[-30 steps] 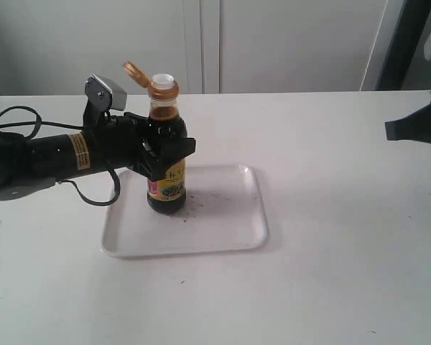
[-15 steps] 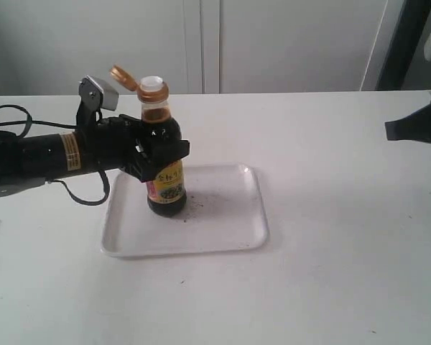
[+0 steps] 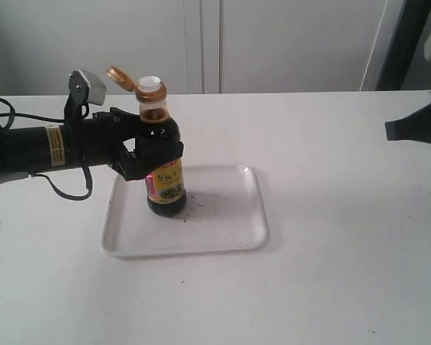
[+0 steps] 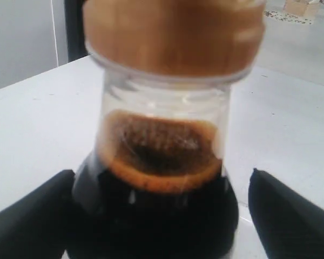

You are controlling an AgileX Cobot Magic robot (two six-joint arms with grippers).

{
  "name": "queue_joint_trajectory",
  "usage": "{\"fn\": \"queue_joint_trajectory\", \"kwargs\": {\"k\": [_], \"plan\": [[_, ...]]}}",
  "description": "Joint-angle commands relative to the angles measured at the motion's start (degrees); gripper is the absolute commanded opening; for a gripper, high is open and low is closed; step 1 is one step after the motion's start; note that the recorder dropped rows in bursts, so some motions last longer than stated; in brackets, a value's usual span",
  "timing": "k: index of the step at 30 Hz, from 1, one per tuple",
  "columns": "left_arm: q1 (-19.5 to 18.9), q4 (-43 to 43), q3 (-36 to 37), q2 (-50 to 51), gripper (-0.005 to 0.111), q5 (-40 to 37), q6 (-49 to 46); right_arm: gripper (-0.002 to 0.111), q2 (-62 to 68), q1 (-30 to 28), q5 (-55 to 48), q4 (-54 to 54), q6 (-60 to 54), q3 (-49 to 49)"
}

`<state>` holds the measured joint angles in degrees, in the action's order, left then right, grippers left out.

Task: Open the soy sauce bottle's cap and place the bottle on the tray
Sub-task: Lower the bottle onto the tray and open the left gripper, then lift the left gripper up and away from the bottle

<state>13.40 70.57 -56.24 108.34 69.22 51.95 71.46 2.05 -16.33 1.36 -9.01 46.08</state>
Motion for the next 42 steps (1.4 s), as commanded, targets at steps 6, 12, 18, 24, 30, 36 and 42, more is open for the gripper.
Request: {"fn": "queue_joint_trajectory", "kwargs": {"k": [6,12,18,24,30,36,42], "plan": [[-0.1,1.42,-0.25,-5.77,0.087,0.74,0.58,0.0,0.14,0.17,0.1,0.32,-0.16,-0.39],[-0.1,1.42,-0.25,-10.13,0.087,0.74,0.71,0.0,0.14,0.17,0.1,0.32,-0.16,-0.39],[-0.1,-1.43,-0.25,-14.27,0.087,0.74,1.2,0.0,0.14,0.17,1.45,0.32,-0.16,-0.39],[-0.1,-5.4,-1.38,-18.84,0.086,-1.2,2.89,0.0,0.14,0.17,3.45,-0.03,-0.37,-0.39],[-0.1,-6.24,-2.08,-23.4,0.086,-3.56,6.82,0.0,0.14,0.17,8.51,0.07,-2.49,-0.39],[-0.1,-3.87,-2.08,-29.57,0.065,-17.67,11.56,0.0,0.14,0.17,8.99,-0.05,-3.84,-0.39],[-0.1,13.95,-2.08,-38.94,0.0,-37.45,23.45,0.0,0.14,0.17,9.16,-0.05,-4.95,0.26]]}}
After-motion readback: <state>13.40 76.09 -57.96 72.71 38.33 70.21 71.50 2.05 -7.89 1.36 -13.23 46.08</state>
